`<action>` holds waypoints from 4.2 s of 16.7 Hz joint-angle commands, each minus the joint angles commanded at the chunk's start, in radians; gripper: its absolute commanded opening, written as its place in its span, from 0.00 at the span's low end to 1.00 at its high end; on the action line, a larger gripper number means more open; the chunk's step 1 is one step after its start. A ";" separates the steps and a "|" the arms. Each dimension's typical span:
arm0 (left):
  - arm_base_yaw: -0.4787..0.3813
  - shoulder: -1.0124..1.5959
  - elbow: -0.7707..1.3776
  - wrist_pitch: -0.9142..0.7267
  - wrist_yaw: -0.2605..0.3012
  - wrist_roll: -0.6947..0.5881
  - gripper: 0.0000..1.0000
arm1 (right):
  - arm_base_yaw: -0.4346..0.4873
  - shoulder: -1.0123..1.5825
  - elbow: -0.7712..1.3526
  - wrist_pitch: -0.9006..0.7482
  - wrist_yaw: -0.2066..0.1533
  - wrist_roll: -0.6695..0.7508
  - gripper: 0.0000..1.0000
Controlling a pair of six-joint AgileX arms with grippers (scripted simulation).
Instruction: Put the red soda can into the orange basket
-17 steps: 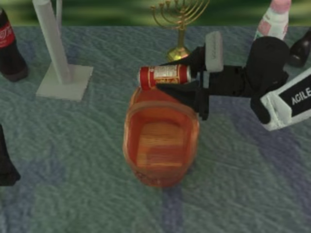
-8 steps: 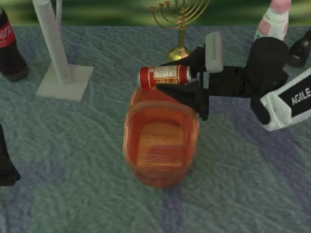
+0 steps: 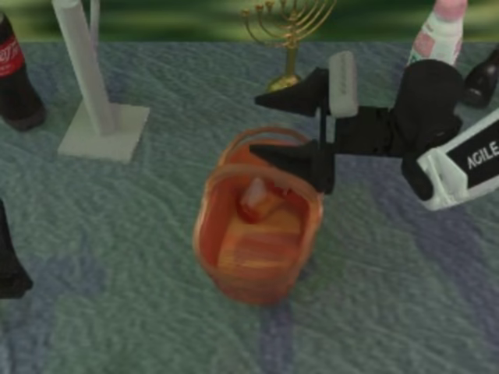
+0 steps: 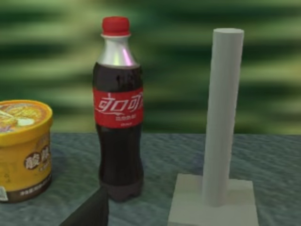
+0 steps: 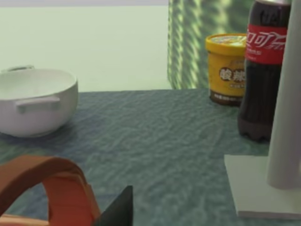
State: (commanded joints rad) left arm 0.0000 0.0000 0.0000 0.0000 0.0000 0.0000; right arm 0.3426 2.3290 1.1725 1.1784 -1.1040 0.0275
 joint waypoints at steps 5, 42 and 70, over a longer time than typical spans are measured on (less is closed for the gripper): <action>0.000 0.000 0.000 0.000 0.000 0.000 1.00 | 0.000 0.000 0.000 0.000 0.000 0.000 1.00; -0.704 2.239 2.136 -1.468 0.003 1.182 1.00 | -0.333 -2.329 -1.173 -1.178 1.104 -0.028 1.00; -0.704 2.229 2.041 -1.382 0.003 1.183 0.00 | -0.333 -2.329 -1.173 -1.178 1.104 -0.028 1.00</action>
State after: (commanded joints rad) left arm -0.7037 2.2289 2.0406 -1.3822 0.0032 1.1830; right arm 0.0100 0.0000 0.0000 0.0000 0.0000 0.0000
